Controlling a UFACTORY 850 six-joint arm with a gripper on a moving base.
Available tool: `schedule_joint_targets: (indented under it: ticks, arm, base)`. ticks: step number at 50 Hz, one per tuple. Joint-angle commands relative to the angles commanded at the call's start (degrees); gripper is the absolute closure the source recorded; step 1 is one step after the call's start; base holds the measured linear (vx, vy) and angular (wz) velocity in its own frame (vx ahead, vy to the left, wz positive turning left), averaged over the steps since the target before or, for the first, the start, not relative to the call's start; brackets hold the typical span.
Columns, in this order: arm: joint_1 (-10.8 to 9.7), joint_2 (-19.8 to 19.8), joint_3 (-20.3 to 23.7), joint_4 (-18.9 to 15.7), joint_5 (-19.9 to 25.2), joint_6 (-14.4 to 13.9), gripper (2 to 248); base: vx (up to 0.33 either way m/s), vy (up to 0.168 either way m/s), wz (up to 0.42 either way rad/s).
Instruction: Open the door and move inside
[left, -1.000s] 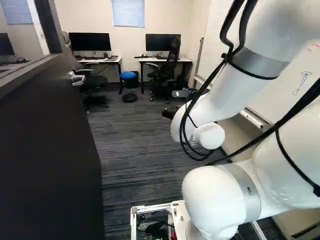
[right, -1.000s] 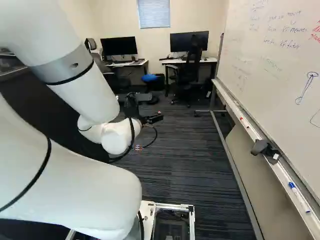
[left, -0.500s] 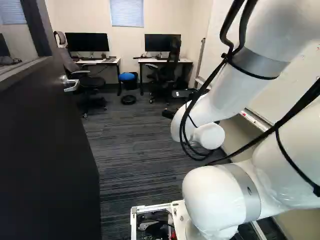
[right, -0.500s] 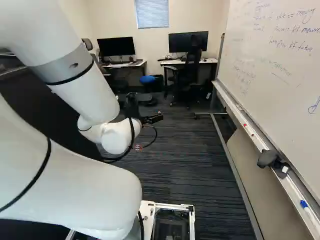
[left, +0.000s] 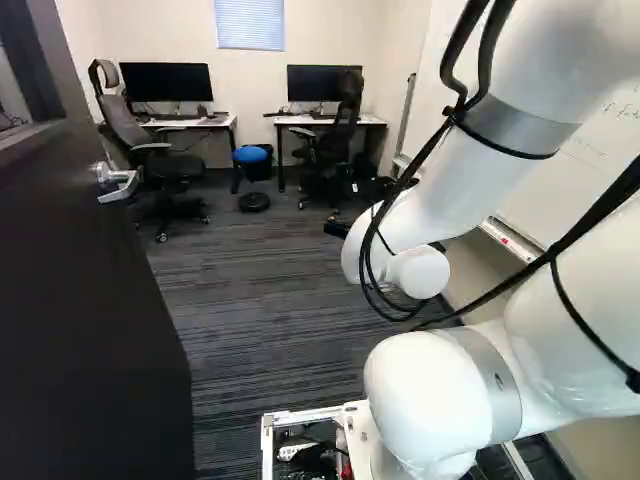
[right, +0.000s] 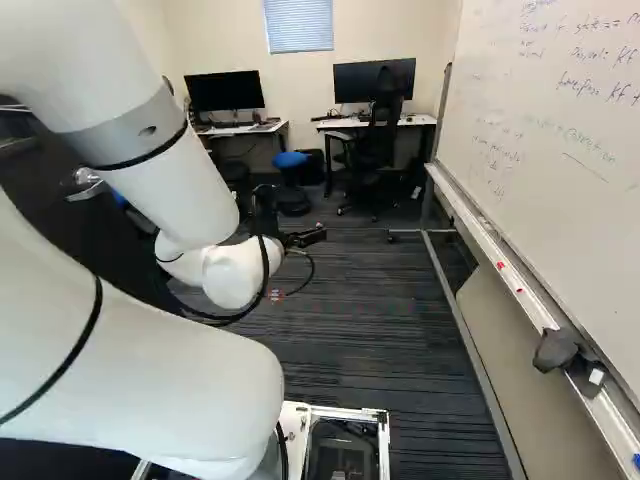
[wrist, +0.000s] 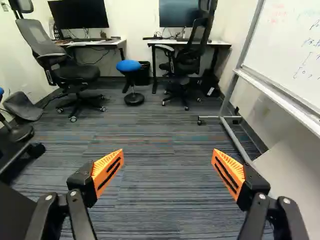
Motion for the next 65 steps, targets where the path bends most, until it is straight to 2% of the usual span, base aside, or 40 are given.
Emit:
schedule_joint_targets:
  ticks: [65]
  arm:
    - [0.0, 0.0, 0.0, 0.0, 0.0, 0.0, 3]
  base:
    - [0.216, 0.004, -0.017]
